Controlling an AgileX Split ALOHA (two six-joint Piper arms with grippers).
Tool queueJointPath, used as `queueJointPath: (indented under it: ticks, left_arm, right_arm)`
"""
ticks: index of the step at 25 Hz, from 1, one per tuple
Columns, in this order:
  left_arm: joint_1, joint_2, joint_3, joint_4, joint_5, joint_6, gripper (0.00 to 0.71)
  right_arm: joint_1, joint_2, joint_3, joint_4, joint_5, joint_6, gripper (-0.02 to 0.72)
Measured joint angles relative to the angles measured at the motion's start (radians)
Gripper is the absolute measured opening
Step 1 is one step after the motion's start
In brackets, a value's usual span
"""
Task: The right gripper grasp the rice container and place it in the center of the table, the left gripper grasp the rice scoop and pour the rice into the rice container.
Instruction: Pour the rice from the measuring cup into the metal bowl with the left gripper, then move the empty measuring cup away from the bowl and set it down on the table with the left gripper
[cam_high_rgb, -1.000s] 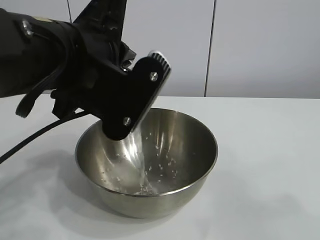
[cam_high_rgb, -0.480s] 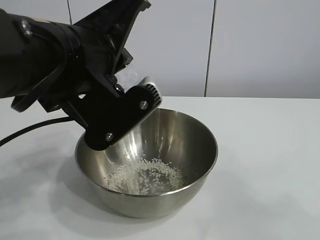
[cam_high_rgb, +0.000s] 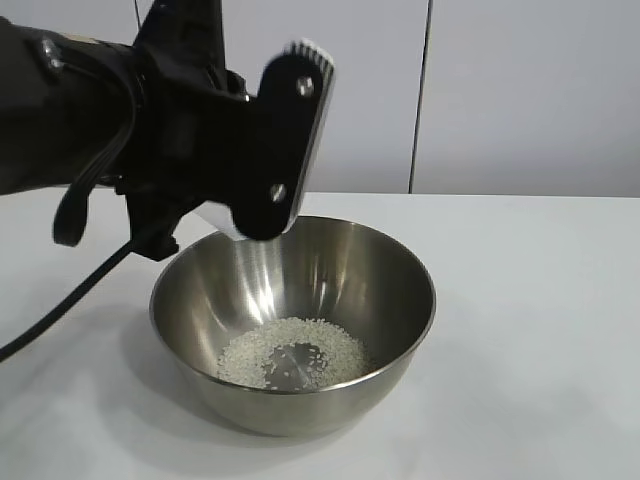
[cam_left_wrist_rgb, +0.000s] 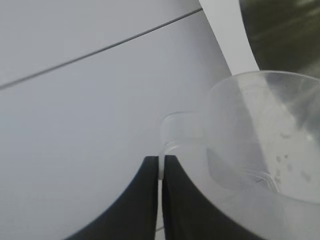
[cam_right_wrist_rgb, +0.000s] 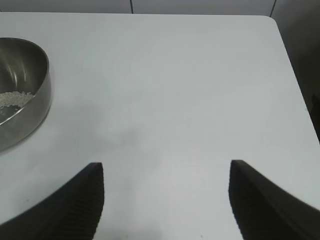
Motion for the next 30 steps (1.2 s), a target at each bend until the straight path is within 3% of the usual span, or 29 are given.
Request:
queueJointPath:
  ticks: [12, 19, 26, 30]
  left_arm:
    - [0.0, -0.001, 0.0, -0.042, -0.072, -0.944, 0.008]
    - [0.017, -0.001, 0.0, -0.071, -0.137, -1.247, 0.008]
    - [0.147, -0.001, 0.046, -0.04, -0.147, -1.532, 0.008]
    - [0.243, -0.001, 0.113, 0.131, -0.146, -1.732, 0.008]
  right_arm:
    - [0.0, 0.0, 0.0, 0.0, 0.0, 0.0, 0.487]
    - [0.0, 0.0, 0.0, 0.0, -0.001, 0.0, 0.487]
    - [0.0, 0.0, 0.0, 0.0, -0.001, 0.0, 0.487]
    - [0.0, 0.0, 0.0, 0.0, -0.001, 0.0, 0.487]
